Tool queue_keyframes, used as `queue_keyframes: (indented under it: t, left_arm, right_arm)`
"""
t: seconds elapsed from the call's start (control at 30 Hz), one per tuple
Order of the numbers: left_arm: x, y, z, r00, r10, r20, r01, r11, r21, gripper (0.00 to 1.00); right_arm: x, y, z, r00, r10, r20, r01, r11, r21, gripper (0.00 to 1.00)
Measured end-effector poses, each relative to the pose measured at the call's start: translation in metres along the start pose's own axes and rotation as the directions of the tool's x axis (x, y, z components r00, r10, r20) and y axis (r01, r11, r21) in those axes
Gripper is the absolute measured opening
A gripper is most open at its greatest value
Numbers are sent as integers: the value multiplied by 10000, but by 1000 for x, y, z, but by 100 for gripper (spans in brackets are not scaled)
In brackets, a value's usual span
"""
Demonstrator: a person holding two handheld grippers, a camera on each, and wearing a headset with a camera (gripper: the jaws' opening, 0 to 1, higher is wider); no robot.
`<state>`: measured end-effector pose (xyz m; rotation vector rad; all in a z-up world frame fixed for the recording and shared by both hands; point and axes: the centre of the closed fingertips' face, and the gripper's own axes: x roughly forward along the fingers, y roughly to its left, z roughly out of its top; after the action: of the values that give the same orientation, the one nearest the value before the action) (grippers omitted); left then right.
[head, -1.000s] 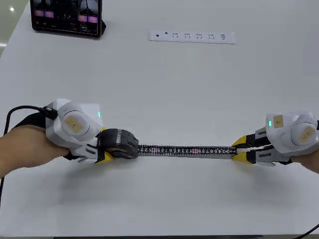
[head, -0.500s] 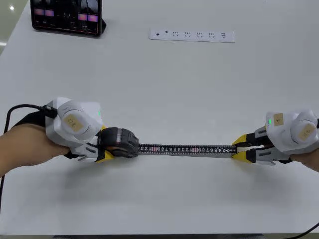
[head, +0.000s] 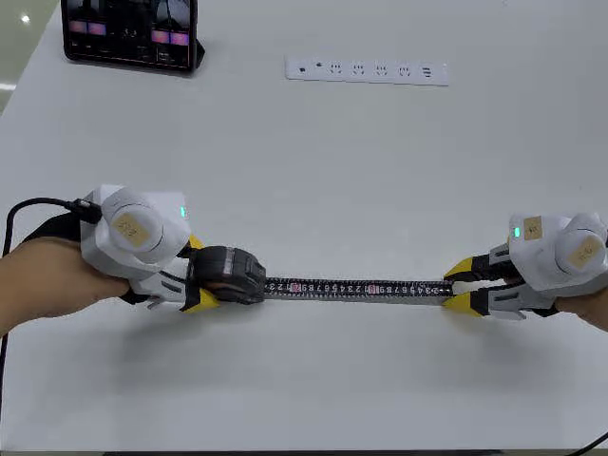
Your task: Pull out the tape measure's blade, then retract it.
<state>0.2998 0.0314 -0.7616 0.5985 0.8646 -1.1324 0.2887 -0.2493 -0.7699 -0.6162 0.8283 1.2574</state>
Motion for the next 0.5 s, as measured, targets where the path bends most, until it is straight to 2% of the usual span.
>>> queue_keyframes:
  t: [0.17,0.3,0.37,0.5]
  left_arm:
    - [-10,1,10,9986,142,500,-113,9983,-573,40]
    - [-16,1,10,9976,287,625,-235,9963,-824,44]
    - [-21,1,13,9957,418,832,-328,9937,-1072,47]
    - [-26,0,13,9923,676,1041,-547,9909,-1227,50]
  right_arm:
    - [-3,1,3,9996,-230,191,221,9988,430,22]
    - [-4,4,6,9991,-387,159,377,9975,589,27]
    - [-3,5,8,9983,-510,279,477,9930,1082,33]
    - [-4,5,8,9974,-674,259,641,9917,1110,36]
